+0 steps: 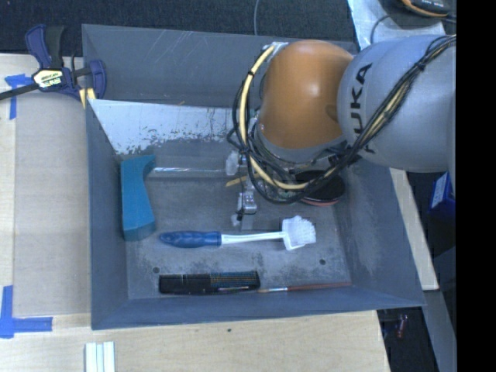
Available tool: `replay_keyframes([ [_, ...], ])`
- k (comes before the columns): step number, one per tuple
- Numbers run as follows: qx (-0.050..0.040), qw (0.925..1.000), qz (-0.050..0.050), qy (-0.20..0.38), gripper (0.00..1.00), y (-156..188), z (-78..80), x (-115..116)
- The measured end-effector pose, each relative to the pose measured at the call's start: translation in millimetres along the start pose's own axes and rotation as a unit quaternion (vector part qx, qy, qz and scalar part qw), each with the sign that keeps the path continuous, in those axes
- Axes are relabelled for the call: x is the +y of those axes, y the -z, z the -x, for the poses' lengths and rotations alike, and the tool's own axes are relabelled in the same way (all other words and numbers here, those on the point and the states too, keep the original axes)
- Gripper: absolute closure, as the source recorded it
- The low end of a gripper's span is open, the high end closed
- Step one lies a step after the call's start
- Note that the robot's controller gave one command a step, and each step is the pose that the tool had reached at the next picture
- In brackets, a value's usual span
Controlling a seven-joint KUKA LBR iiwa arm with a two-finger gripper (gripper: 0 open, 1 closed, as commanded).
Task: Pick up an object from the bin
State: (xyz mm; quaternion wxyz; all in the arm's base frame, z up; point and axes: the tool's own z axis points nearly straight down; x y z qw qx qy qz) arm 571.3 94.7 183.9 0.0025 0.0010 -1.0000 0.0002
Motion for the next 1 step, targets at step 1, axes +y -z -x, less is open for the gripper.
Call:
replay_keyframes([
  [1,-0.0042,1.0000,0.001,-0.001,0.00,4.6,1.9,-0.4],
])
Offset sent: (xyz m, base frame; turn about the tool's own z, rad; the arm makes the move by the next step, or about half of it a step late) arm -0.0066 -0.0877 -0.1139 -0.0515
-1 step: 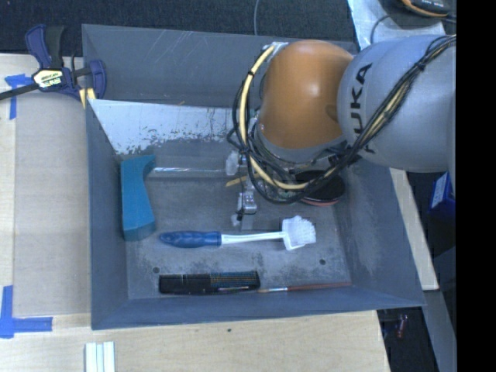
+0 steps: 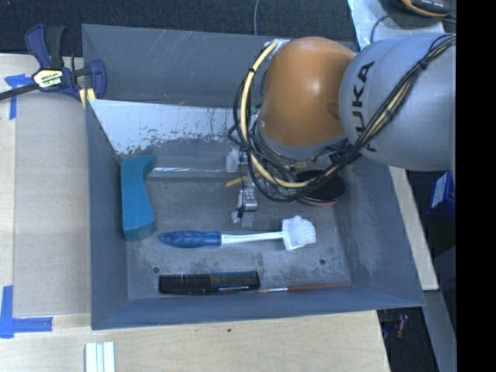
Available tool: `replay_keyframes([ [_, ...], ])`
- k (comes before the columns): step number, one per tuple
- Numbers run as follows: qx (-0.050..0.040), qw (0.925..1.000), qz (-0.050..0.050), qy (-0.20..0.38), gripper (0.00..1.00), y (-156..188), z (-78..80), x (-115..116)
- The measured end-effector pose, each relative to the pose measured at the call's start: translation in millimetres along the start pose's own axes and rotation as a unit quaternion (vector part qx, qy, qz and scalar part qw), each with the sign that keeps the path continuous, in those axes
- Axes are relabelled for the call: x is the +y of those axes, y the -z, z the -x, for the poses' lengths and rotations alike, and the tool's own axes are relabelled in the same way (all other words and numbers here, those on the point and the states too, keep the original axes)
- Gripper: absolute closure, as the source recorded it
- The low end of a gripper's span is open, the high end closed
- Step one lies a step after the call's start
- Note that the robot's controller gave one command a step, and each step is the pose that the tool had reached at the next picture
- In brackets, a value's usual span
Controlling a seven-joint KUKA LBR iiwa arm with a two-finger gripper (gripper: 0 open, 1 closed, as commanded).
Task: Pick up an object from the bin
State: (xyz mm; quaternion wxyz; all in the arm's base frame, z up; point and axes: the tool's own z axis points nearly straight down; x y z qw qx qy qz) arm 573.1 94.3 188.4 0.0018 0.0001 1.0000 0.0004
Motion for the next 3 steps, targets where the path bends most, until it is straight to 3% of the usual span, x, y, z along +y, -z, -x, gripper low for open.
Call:
replay_keyframes([
  [1,-0.0023,0.9998,0.000,0.020,0.00,-80.4,-4.7,-60.2],
  [2,-0.0039,0.9999,0.001,0.014,0.00,-61.8,-21.3,-7.3],
  [3,-0.0002,0.9991,-0.001,0.043,0.00,-72.6,-24.0,-59.2],
])
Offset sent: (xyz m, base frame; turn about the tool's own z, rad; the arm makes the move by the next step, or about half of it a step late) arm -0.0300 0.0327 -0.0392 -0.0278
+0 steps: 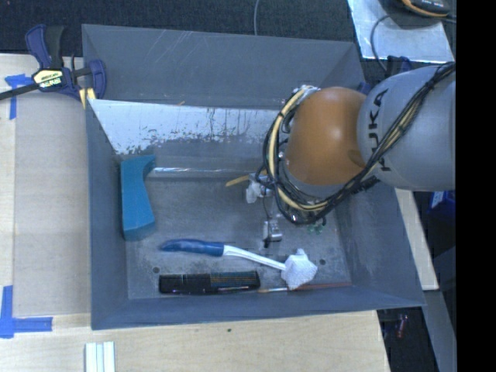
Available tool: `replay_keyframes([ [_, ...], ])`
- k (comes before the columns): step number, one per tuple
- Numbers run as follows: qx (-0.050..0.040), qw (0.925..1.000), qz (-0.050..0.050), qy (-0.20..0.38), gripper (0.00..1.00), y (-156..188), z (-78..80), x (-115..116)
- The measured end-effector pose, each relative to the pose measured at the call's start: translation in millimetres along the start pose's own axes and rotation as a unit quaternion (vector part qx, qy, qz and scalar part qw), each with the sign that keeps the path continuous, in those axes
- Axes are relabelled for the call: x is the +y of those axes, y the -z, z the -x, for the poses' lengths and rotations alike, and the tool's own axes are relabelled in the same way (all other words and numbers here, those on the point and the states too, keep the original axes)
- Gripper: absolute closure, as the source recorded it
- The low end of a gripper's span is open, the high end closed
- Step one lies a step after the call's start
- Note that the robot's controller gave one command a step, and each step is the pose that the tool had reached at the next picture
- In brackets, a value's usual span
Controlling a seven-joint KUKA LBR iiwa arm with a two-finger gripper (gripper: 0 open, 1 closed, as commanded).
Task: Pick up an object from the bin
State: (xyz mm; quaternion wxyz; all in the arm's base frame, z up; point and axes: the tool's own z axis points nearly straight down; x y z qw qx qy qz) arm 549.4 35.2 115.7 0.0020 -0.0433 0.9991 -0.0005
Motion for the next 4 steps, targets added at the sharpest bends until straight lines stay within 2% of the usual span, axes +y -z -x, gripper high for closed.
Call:
replay_keyframes([
  [1,-0.0029,1.0000,0.001,0.003,0.00,-20.0,-3.6,37.0],
  [2,-0.0025,0.9986,-0.002,-0.054,1.00,-44.7,-37.9,-42.7],
  [4,-0.0034,0.9985,-0.002,-0.054,1.00,-39.5,-37.9,-42.8],
])
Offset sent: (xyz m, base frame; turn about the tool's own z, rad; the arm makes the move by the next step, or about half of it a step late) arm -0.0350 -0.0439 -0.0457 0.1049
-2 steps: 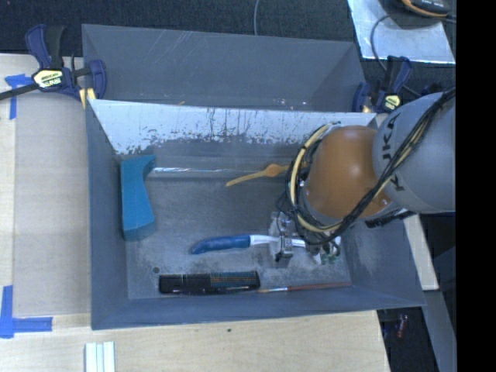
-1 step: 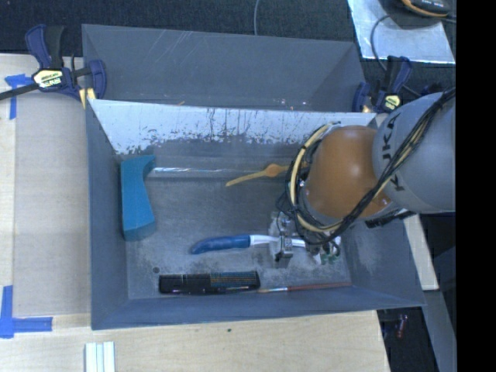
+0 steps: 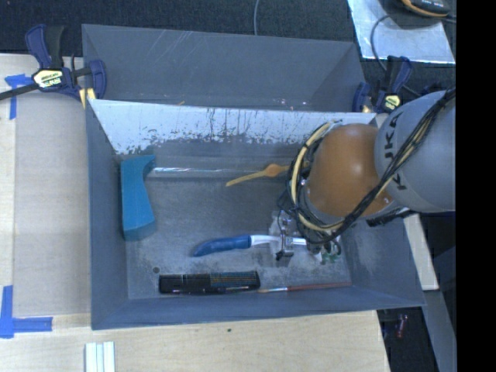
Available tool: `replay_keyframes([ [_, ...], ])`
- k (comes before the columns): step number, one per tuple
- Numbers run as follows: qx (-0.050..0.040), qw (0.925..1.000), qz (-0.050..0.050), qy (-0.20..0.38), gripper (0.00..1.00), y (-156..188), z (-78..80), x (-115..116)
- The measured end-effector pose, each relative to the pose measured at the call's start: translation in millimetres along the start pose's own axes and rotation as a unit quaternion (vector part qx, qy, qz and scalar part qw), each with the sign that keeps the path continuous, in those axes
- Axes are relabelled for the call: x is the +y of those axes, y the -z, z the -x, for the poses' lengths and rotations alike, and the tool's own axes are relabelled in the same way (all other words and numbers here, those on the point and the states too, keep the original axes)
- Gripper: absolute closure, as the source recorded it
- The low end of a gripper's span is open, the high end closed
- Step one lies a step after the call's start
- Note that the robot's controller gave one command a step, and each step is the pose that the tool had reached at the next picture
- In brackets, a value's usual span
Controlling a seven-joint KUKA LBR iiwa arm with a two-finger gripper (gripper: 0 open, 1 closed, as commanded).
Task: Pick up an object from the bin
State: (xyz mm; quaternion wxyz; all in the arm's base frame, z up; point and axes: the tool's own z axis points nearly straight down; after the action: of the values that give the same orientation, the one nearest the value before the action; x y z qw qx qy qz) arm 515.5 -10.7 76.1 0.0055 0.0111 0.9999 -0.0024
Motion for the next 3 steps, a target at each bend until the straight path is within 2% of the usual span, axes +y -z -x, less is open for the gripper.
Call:
replay_keyframes([
  [3,-0.0006,1.0000,0.000,-0.001,1.00,51.0,0.3,-0.5],
])
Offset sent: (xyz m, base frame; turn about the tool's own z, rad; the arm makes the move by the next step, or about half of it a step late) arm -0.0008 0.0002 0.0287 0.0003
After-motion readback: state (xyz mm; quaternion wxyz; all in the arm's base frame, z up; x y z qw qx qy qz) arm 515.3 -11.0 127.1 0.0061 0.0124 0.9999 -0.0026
